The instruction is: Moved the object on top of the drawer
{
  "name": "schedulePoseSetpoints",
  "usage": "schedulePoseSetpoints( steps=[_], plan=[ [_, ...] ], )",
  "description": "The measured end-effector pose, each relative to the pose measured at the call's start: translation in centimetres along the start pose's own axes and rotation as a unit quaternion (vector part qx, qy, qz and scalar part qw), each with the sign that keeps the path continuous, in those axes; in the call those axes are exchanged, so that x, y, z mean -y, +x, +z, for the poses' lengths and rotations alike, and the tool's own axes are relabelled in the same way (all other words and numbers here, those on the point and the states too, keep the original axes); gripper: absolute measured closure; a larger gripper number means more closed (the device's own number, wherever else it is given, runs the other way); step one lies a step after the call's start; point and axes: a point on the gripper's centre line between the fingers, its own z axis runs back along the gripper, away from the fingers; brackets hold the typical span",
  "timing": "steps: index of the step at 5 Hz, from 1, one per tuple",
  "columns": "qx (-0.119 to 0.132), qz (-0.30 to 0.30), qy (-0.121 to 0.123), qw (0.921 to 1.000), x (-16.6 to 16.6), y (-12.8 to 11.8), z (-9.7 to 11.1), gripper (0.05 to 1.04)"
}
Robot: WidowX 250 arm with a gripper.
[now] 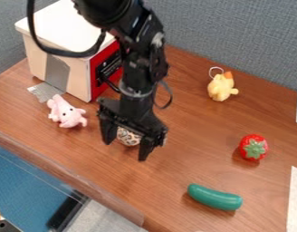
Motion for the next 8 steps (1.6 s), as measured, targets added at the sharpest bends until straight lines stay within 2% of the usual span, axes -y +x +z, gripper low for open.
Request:
schedulePoseSetpoints(
  steps=[1,2,3,4,5,6,7,8],
  plan=[
    [0.021,0.012,0.006,0.9997,-0.9,1.9,0.8,0.084],
    [0.014,0.028,0.014,0.9994,-1.7,2.9,-0.5,0.084],
    [-0.012,0.039,0.017,0.999,-2.7,2.9,-2.5,0.084],
    [-0.026,0.055,0.011,0.9981,-3.3,2.8,-4.2,0.128],
    [-0.025,0.056,-0.004,0.9981,-3.1,3.0,-4.3,0.388],
    [-0.03,0.044,-0.006,0.9986,-2.8,3.2,-3.1,0.619],
    [-0.002,0.013,-0.014,0.9998,-2.0,5.0,1.1,0.73],
    [0.023,0.024,-0.016,0.9993,-2.7,6.8,5.6,0.757]
  ],
)
